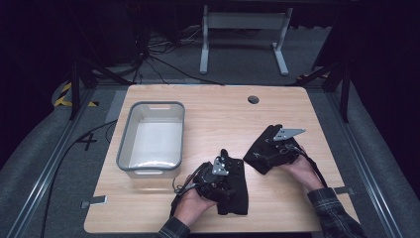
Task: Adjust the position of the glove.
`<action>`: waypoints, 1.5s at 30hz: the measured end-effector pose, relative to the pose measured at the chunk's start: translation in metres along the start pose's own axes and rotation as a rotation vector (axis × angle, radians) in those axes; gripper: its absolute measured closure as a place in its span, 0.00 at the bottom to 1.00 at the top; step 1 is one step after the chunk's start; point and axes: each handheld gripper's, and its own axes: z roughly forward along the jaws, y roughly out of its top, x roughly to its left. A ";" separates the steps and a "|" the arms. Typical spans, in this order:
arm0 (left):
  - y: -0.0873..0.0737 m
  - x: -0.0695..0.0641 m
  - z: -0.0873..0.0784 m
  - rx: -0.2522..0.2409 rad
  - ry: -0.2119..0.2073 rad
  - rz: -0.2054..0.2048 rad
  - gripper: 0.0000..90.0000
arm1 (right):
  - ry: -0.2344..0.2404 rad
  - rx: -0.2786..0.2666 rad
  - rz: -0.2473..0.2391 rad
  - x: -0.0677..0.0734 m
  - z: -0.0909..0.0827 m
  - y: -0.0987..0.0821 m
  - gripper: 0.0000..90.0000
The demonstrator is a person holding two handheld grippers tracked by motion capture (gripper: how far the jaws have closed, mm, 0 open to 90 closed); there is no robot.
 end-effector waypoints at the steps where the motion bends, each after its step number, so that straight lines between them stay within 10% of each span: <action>1: 0.000 0.000 0.000 -0.001 0.000 0.001 0.23 | 0.004 -0.002 0.000 0.000 0.002 0.000 0.16; 17: 0.000 -0.001 0.002 0.006 0.000 0.007 0.23 | -0.010 0.032 -0.036 0.006 0.010 -0.004 0.14; 33: 0.000 -0.001 0.001 0.007 0.008 0.007 0.23 | 0.000 -0.006 -0.010 -0.005 -0.011 -0.015 0.76; 45: 0.000 -0.001 0.000 0.001 0.005 0.007 0.23 | 0.001 -0.034 -0.030 -0.003 -0.021 -0.011 0.80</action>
